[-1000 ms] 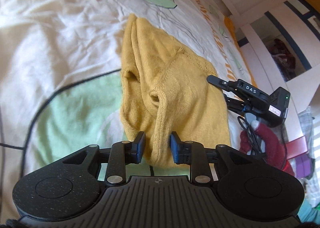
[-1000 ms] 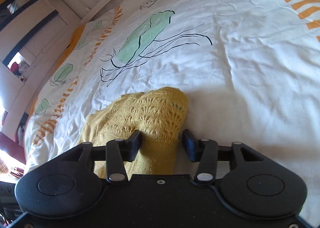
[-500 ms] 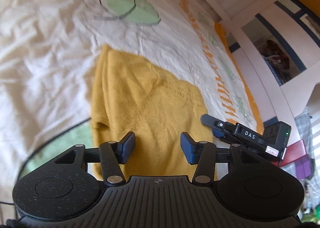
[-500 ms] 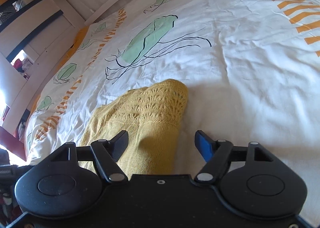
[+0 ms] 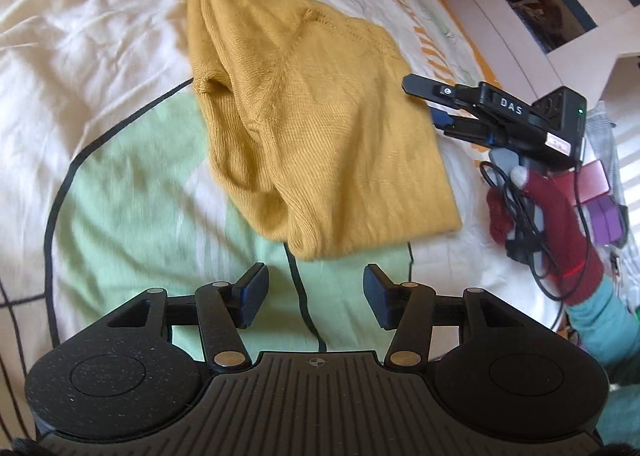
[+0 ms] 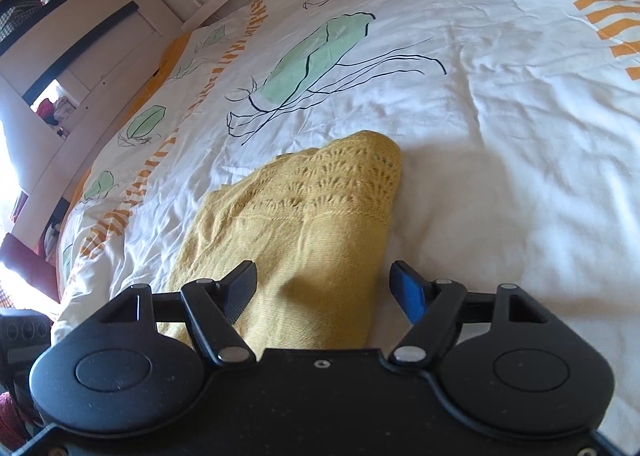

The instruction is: Fold small clothes

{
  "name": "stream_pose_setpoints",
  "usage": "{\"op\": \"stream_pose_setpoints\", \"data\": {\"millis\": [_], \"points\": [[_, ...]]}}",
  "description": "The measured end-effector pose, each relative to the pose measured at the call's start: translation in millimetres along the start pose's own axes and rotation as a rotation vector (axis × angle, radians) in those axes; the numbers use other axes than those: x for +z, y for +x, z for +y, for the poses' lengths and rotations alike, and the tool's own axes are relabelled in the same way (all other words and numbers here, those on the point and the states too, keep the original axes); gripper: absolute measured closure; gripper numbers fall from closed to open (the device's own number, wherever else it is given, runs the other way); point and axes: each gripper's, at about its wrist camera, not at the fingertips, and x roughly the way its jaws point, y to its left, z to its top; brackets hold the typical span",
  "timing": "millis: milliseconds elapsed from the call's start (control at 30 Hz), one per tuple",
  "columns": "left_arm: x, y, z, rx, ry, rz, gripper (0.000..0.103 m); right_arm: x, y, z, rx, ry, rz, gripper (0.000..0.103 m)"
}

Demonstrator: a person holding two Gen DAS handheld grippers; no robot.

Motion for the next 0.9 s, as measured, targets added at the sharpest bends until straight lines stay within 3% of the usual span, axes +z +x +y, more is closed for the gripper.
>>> {"op": "stream_pose_setpoints", "data": {"millis": [100,200,400,600,700,733,767,833,900], "points": [[-5.0,-14.7,2.6,0.001,-0.023,-0.057,0.052,0.6,-6.1,15.6,-0.021,-0.069,-0.008,0.026],[-8.8,-33.2,4.1,0.02,-0.055,-0.152,0.052,-3.8,-13.8,43.2,-0.053,-0.217,-0.019,0.021],[-7.2,-70.0,7.1,0.192,-0.127,-0.357,0.051,-40.3,-16.3,112.5,-0.02,-0.593,0.0,0.017],[0.3,-78.8,15.1,0.202,-0.166,-0.39,0.051,-102.5,9.0,173.6,-0.009,-0.938,0.042,0.018],[-0.4,-77.1,17.0,0.202,-0.167,-0.376,0.051,-120.6,24.3,185.4,-0.014,-1.017,0.076,0.027],[-0.5,-76.1,17.4,0.201,-0.168,-0.373,0.051,-123.8,30.1,185.9,-0.047,-1.037,0.089,0.04],[-0.5,-74.9,17.6,0.201,-0.168,-0.368,0.051,-123.9,34.7,184.9,-0.08,-1.047,0.095,0.061],[-0.6,-72.4,17.5,0.208,-0.164,-0.359,0.051,-112.6,33.2,177.2,-0.06,-0.975,0.092,0.084],[0.6,-68.6,17.1,0.216,-0.156,-0.35,0.051,-95.8,21.0,168.1,-0.036,-0.856,0.058,0.085]]}}
